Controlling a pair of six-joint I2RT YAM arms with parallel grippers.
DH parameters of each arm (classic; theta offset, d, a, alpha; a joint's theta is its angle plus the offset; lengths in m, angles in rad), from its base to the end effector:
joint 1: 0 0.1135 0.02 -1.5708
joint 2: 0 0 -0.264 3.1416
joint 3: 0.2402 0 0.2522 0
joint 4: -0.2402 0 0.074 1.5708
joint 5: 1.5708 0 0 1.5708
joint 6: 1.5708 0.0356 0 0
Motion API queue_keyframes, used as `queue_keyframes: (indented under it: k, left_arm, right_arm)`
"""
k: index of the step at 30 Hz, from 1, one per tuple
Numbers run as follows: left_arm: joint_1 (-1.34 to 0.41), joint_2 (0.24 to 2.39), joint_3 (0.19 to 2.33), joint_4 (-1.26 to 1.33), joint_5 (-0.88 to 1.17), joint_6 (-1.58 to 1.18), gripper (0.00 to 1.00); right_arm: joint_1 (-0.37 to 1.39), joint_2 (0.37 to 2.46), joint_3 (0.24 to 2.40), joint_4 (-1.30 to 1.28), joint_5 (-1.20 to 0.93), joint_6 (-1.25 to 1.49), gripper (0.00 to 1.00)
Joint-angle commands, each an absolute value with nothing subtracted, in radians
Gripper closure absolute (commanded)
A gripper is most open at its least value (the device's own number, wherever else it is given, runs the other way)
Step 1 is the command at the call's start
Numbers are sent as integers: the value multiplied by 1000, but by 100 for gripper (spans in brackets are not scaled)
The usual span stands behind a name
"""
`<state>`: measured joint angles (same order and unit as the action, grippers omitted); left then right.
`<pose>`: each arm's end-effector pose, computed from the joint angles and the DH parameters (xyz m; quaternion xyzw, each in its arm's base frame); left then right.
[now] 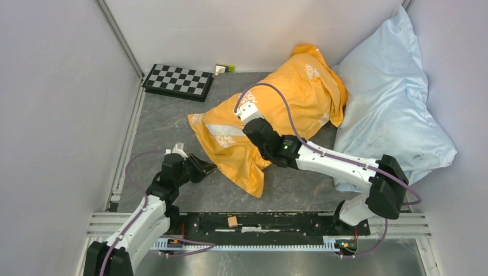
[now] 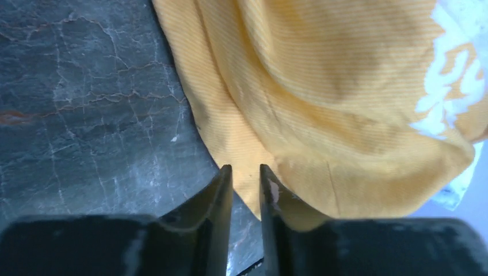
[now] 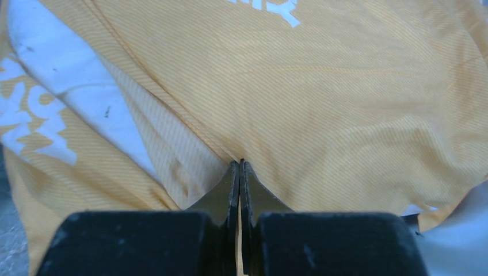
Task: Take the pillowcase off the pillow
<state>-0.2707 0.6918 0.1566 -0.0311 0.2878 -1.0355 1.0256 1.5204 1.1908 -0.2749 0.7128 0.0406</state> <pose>0.1411 -0.0496 0.1506 -0.2596 0.8306 -0.3893 0.3020 0.1967 0.2794 0.2973 -0.2496 0.8079 -0.0448 0.5320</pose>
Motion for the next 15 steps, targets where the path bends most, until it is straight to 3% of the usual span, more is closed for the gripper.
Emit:
queue_keyframes:
  k: [1,2,4,6,15]
  left_arm:
    - [-273,615,218,-76,294,-1001,50]
    - [-272,597,238,-86,295,-1005,35]
    - [-273,574,281,-95,287,-1026,14]
    - [-273,562,308,-71,281,-1052,4]
    - [-273,764,363,136,265,-1147,1]
  right_arm:
    - [1014,1441,1151,-213,612,58,100]
    - [1014,1438,1144,-206,577,57,100]
    - [1014,1439,1133,-196,540,55,100]
    - [1014,1442,1128,-192,527,55,100]
    - [1018,1473,1133,-170,388,10,100]
